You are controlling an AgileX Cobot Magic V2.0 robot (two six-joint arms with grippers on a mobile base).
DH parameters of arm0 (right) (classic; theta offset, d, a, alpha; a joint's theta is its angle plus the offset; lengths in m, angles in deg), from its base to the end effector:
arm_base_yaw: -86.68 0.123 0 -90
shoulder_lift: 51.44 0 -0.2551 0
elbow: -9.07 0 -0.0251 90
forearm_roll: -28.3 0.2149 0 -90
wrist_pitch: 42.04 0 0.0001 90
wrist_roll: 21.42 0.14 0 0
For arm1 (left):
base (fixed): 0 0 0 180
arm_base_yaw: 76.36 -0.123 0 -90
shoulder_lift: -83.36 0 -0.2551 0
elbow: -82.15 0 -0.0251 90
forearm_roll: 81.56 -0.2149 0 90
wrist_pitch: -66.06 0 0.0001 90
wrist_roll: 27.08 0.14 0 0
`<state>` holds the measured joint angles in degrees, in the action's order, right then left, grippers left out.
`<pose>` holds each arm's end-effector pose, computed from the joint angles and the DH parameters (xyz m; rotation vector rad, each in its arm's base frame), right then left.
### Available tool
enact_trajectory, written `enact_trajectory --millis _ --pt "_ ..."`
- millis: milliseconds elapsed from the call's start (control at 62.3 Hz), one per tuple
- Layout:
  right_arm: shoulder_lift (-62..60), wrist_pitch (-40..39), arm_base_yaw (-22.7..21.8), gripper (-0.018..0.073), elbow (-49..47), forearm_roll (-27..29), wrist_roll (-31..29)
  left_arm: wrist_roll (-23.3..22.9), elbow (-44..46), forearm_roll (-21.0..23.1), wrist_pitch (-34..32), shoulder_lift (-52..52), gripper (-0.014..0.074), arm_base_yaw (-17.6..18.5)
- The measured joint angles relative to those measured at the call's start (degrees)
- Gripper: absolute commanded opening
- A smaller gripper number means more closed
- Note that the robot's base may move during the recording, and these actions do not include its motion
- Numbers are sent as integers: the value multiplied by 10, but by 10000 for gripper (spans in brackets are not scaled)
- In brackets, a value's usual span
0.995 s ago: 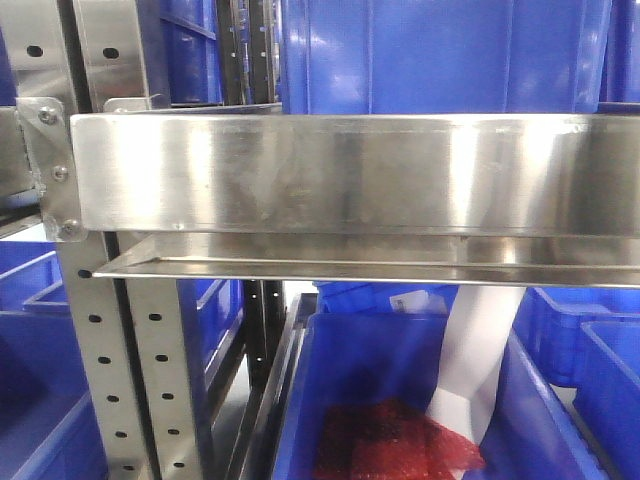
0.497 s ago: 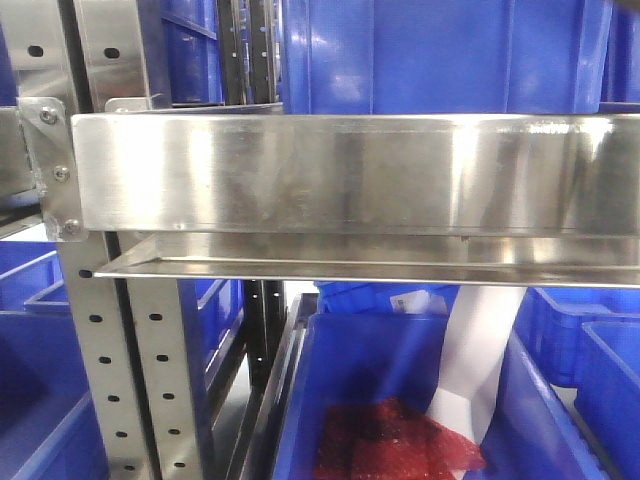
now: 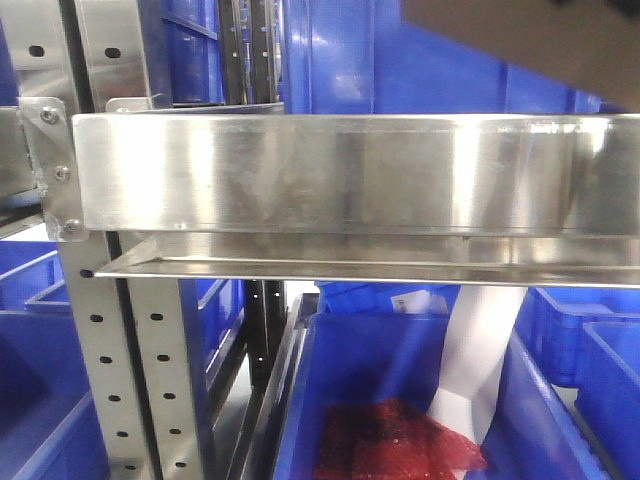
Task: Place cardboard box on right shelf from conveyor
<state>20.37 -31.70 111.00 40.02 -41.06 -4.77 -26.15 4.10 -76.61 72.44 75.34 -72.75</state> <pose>0.2538 0.0888 0.3033 -1.0731 1.5473 -0.4950 0.0996 -0.0076 0.1923 0.0021 1.6142 -0.1103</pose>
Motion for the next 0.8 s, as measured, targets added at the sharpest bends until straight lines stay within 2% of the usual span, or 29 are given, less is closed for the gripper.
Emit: enact_trajectory --millis 257,642,706,802 --pt "0 -18 13 357 47 -77 -6 0 0 0 0 0 -119 0" --pt "0 -24 21 363 49 -89 -8 0 0 0 0 0 -119 0" --pt "0 -24 21 379 49 -89 -3 0 0 0 0 0 -119 0" --pt "-3 -24 21 463 49 -89 -1 0 0 0 0 0 -119 0"
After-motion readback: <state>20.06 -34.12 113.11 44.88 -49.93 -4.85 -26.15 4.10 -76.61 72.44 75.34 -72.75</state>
